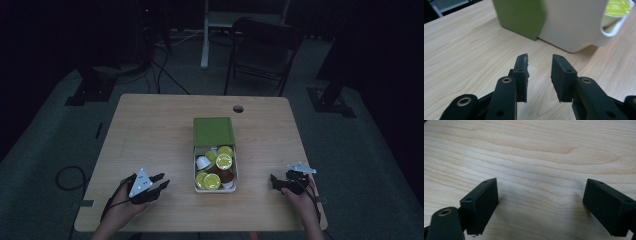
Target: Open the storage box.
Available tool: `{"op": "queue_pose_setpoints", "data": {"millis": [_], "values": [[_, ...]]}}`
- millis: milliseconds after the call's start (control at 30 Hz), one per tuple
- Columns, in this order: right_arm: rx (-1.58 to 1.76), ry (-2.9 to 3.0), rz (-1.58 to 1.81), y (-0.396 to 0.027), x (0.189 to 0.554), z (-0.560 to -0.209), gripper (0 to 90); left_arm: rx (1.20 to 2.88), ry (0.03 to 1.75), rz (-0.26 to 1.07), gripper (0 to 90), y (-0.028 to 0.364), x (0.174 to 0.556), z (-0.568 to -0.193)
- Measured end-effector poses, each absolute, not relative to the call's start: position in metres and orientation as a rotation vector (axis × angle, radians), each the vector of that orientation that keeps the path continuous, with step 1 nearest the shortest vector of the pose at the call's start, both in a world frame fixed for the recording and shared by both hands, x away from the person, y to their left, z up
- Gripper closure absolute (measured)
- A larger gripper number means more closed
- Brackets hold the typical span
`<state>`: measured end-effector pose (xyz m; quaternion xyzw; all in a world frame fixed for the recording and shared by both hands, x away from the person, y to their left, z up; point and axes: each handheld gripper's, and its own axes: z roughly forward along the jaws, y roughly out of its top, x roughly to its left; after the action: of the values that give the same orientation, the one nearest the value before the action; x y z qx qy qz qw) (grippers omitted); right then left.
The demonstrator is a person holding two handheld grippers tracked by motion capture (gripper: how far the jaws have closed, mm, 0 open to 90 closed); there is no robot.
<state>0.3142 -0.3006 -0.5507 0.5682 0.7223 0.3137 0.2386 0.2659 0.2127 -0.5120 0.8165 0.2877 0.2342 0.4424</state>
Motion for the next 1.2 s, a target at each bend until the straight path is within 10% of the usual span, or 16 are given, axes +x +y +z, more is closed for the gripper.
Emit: {"op": "queue_pose_setpoints", "data": {"millis": [433, 1200], "values": [[1.556, 1.979, 0.859, -0.301, 0.314, -0.551, 12.6, 1.929, 0.863, 0.603, 60.5, 0.244, 0.273, -0.516], [1.550, 1.990, 0.862, -0.300, 0.314, -0.551, 11.5, 1.854, 1.045, 0.546, 16.0, 0.278, 0.280, -0.532]]}}
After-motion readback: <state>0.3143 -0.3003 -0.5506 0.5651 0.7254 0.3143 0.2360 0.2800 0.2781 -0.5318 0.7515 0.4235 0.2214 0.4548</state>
